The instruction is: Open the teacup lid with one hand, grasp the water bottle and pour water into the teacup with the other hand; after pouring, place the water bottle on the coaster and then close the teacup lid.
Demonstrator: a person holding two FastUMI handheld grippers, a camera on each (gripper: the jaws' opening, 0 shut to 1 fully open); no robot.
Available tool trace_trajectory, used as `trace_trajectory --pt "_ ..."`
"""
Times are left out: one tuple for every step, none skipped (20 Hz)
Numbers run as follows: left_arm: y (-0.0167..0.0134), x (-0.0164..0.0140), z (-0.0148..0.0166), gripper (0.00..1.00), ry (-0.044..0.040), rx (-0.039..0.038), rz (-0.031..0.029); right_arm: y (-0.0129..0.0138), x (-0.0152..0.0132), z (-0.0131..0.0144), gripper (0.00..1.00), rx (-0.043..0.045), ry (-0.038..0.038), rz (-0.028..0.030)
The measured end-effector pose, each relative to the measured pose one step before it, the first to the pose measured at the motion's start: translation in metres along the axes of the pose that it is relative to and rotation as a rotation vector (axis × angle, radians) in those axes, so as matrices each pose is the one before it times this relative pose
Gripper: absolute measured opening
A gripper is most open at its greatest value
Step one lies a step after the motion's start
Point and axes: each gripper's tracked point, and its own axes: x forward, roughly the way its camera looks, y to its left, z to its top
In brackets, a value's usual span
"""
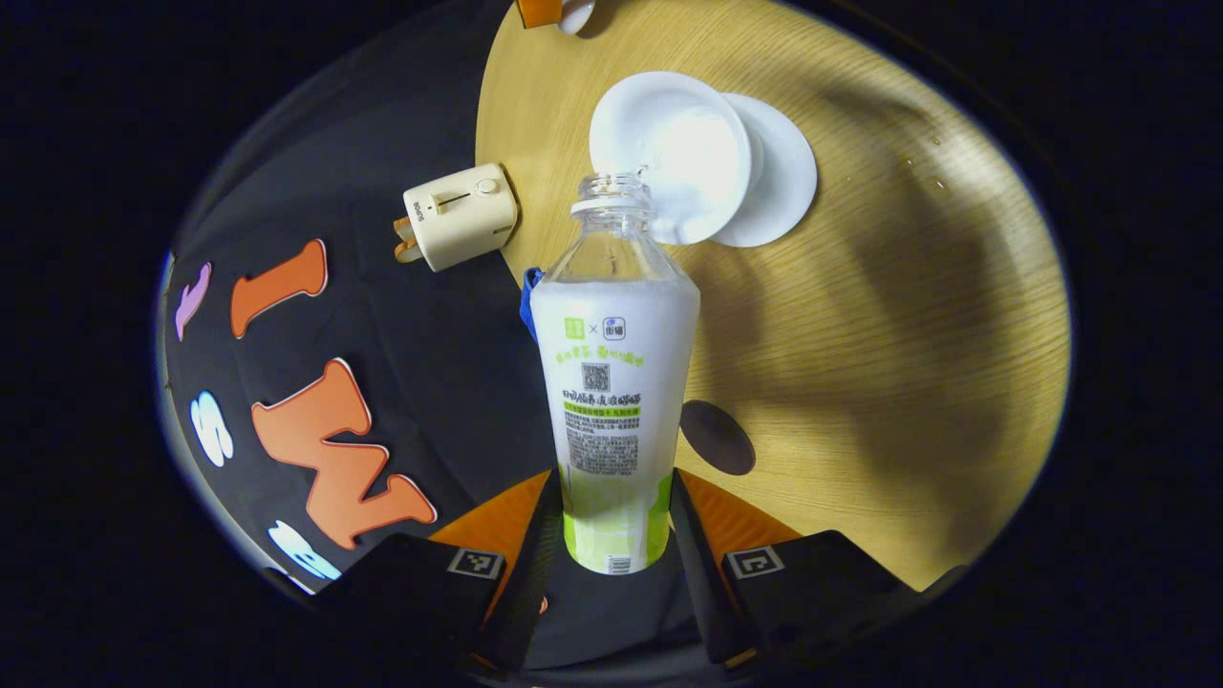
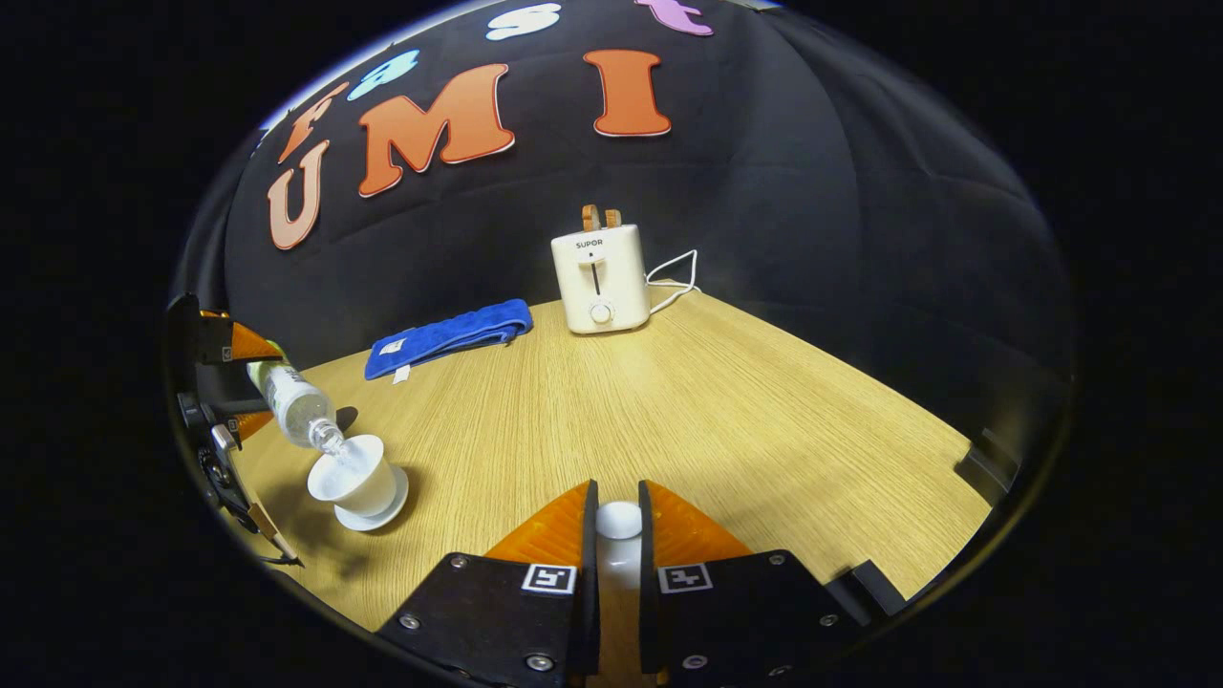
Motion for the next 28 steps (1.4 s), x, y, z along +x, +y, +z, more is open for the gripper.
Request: trace_trajectory --pt "0.00231 -0.00395 -0.00139 0.67 0.00222 0.02038 0.00808 -0.00014 -0.00093 -0.00049 0.17 -0.00098 0.0002 0.00051" --pt "0.00265 -0.00265 -0.00161 0.68 -0.00011 0.01724 0.00814 0.00007 0.00015 0.00084 0.17 -0.00018 -0.00059 0.00021" --pt "0.00168 -0.00179 -0.00011 0.69 -0.00079 0.01076 0.00315 0.0 0.00005 0.0004 0.17 -0.0003 -0.00042 0.00034" --pt "0.00122 -0.00023 0.00161 0.7 -0.00367 -0.00026 0.00548 0.00052 0.0005 0.00005 0.17 0.00062 0.00015 0.00036" --pt "0.00352 0.00292 -0.00033 0.67 -0.0025 -0.00965 0.00302 0.00041 0.00036 -0.00068 0.17 0.00072 0.0 0.0017" --pt "-0.00098 0.00178 0.00229 0.67 -0.00485 -0.00715 -0.00144 0.00088 0.0014 -0.00079 0.17 -0.00005 0.00333 0.00075" --pt "-0.0011 0.00033 0.00184 0.67 -0.00404 -0.003 0.00293 -0.00039 0.00001 -0.00138 0.17 -0.00133 0.00235 0.00144" --pt "0.00007 0.00155 0.00092 0.7 -0.00243 0.00202 0.00281 -0.00011 0.00001 -0.00007 0.17 -0.00325 0.00239 -0.00132" --pt "0.00127 0.00023 0.00103 0.67 -0.00895 0.00139 0.00428 -0.00072 0.00008 -0.00039 0.17 -0.00043 -0.00031 -0.00096" --pt "0.00141 -0.00017 0.00152 0.67 -0.00269 -0.001 0.00632 -0.00005 0.00079 0.0008 0.17 0.0019 -0.00092 0.00014" --pt "0.00089 -0.00266 0.00041 0.67 -0.00429 0.00216 0.00641 -0.00044 -0.00027 0.00018 0.17 0.00161 -0.00029 -0.00102" --pt "0.00226 -0.00174 0.00207 0.7 -0.00704 -0.00116 0.00619 0.00039 0.00094 -0.00029 0.17 0.00038 0.001 -0.00134" --pt "-0.00051 -0.00108 0.00059 0.7 -0.00383 -0.00206 0.0057 0.00021 0.00119 -0.00092 0.17 0.00024 0.00277 0.00048" --pt "0.0005 -0.00026 0.00195 0.67 -0.00701 0.00206 0.00643 0.0008 0.00106 -0.00074 0.17 -0.00091 0.00303 0.00183" --pt "0.00058 -0.00091 0.00172 0.67 -0.00332 0.00091 0.0021 0.0012 -0.00051 -0.00157 0.17 -0.00142 0.00269 0.00173" --pt "-0.00093 0.00043 0.00118 0.67 -0.00903 0.00422 -0.00012 0.00131 0.00036 0.00018 0.17 -0.00061 0.00221 0.00262" --pt "0.00016 -0.00053 0.00287 0.67 -0.00944 -0.00012 0.00135 0.00071 0.00046 -0.00006 0.17 -0.00138 -0.00121 0.00208" --pt "-0.00145 -0.00098 0.00038 0.63 -0.00226 -0.00327 -0.00134 0.00073 0.00043 -0.00008 0.17 -0.00295 0.00161 0.00099" --pt "-0.00004 -0.00163 -0.00021 0.63 -0.00246 -0.00254 0.00283 0.00032 0.00067 -0.00002 0.17 -0.00187 0.00174 0.00005" --pt "0.00045 0.00048 -0.00005 0.66 0.00186 0.00284 0.00407 0.00089 0.00008 0.0001 0.17 -0.00128 -0.00025 0.00116" --pt "0.00157 -0.0004 -0.0005 0.63 -0.00116 0.00177 0.00403 0.00015 -0.00034 -0.00027 0.17 -0.00119 0.00057 -0.0001" --pt "-0.00134 0.00076 -0.00018 0.64 -0.00114 -0.0019 -0.0022 0.00047 -0.00017 0.00008 0.17 -0.00114 0.0 -0.00115" --pt "0.00017 -0.00067 0.00025 0.66 -0.00115 -0.0017 0.00182 -0.00029 0.00057 0.00053 0.17 -0.0011 -0.00002 0.00004" --pt "0.00037 0.00068 -0.00074 0.63 -0.0001 -0.00393 0.00231 0.00068 -0.00036 -0.00016 0.17 -0.00089 -0.00052 -0.00088" --pt "-0.00045 0.0009 0.00018 0.63 -0.00484 -0.01152 0.00242 0.00049 0.00022 0.0008 0.17 -0.00044 -0.00089 -0.00089" --pt "-0.0017 0.00132 0.00028 0.66 -0.0019 -0.01568 0.00117 0.00092 0.00001 0.0008 0.17 -0.00244 0.00043 -0.00025" --pt "0.00073 -0.00002 -0.00014 0.63 -0.00533 -0.01745 0.00462 -0.00022 -0.00077 0.00052 0.17 -0.00184 0.00046 -0.00081" --pt "-0.00033 -0.00075 0.00018 0.63 -0.0044 -0.02545 0.00022 -0.00008 -0.00097 -0.00099 0.17 -0.00141 0.00086 -0.00012"
